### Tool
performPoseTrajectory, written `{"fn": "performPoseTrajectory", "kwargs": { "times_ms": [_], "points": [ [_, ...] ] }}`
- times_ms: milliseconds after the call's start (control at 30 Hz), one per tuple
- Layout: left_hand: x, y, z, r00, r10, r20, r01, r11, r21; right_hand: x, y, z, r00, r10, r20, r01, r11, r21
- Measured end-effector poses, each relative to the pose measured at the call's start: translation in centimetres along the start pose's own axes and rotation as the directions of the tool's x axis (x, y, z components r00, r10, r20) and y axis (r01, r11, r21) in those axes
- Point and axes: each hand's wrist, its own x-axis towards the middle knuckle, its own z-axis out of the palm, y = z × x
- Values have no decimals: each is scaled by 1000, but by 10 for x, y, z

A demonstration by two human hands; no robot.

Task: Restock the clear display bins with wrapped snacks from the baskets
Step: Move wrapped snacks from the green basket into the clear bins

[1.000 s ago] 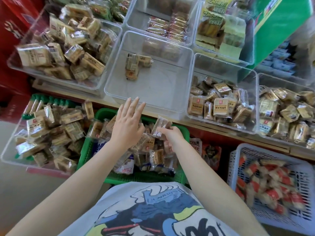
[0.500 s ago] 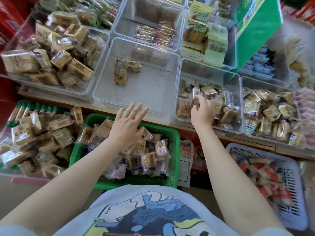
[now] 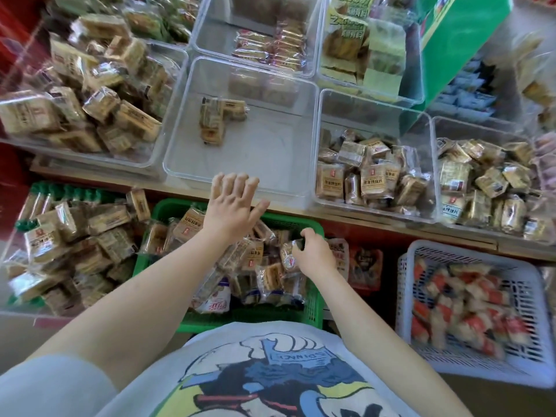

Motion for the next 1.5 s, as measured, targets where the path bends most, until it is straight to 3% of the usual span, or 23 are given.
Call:
{"fn": "performPoseTrajectory", "kwargs": {
  "times_ms": [167,267,367,433,500,567,633,700,833,900,967,1033,1133,1167,1200,1267,1300,1400,1500],
  "points": [
    [1,-1,0,1000,1,31,-2,999,32,6,6,31,970,205,134,-208,978,10],
    [0,-1,-1,999,8,51,-10,999,32,0,1,19,973,186,134,-208,962,176],
    [-1,-2,-2,999,9,49,-10,1000,22,-21,-9,-19,999,24,24,-32,905,424],
    [0,-2,-2,999,7,43,-8,1000,27,-35,-14,-51,989,-68,-132,124,868,480],
    [1,-2,-2,999,6,46,-7,999,36,-41,-13,-75,929,-102,-356,283,815,506],
    [1,-1,-2,999,5,49,-7,999,31,-35,-11,-91,810,-80,-581,402,798,449],
    [0,-1,-3,999,7,51,-8,1000,25,-17,-11,-101,722,-80,-687,405,854,326],
    [1,-1,-5,998,10,66,-12,1000,29,4,-11,-105,744,-121,-657,337,917,212],
    [1,-1,-8,996,11,85,-12,1000,15,32,-8,-94,883,-201,-425,185,980,-78],
    [1,-1,-10,996,9,91,-9,1000,8,34,-10,-93,922,-156,-355,138,988,-76],
    [1,-1,-11,995,7,95,-7,1000,4,32,-8,-92,915,-155,-371,132,987,-88],
    [2,-1,-12,995,12,99,-13,1000,5,21,-8,-90,849,-205,-486,181,979,-96],
    [2,-1,-13,994,14,107,-15,1000,10,-1,-14,-74,663,-282,-694,366,930,-28],
    [2,-1,-13,994,15,105,-16,1000,10,-8,-17,-67,673,-282,-684,412,911,31],
    [2,-1,-13,995,16,98,-18,1000,10,-13,-21,-59,737,-268,-621,421,900,111],
    [1,-1,-11,997,18,80,-19,1000,9,-16,-29,-43,905,-226,-360,326,913,246],
    [1,-1,-10,997,19,75,-20,1000,8,-14,-33,-35,953,-206,-222,264,924,276],
    [0,-2,-9,997,25,70,-25,1000,12,-8,-44,-5,984,-151,91,119,949,291],
    [-1,-2,-9,998,33,57,-34,999,8,-2,-53,24,957,-118,266,40,959,281]
  ]
}}
